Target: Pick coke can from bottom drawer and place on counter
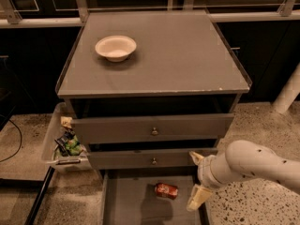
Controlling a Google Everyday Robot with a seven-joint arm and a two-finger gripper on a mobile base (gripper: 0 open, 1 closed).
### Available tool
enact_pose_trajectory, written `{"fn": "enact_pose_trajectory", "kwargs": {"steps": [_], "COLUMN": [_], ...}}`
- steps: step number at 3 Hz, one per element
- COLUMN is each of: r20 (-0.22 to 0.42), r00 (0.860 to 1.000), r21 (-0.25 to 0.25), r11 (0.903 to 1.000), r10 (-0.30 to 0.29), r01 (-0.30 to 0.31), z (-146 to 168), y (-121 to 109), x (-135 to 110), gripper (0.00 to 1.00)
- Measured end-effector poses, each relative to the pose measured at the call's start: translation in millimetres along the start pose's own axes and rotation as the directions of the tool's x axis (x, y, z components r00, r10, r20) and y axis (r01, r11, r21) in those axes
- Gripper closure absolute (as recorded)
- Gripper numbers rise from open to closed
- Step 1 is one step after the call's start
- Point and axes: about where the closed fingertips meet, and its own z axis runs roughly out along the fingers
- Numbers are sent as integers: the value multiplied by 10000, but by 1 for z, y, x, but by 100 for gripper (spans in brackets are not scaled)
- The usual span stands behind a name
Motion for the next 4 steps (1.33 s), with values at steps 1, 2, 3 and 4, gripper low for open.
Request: {"fn": "enact_pose_trajectory", "kwargs": {"steps": [1,2,3,4], "r20": [326,326,562,1331], "r00": [9967,9967,9953,9900], "r21": [-721,-722,-396,416], "r11": [9948,9948,9963,9977], "r10": [740,740,788,474], "r01": [-715,-715,-766,-534], "z": [27,27,50,86], "y": [-17,-17,-19,-33], "x": [77,77,83,96], "gripper": [0,0,0,0]}}
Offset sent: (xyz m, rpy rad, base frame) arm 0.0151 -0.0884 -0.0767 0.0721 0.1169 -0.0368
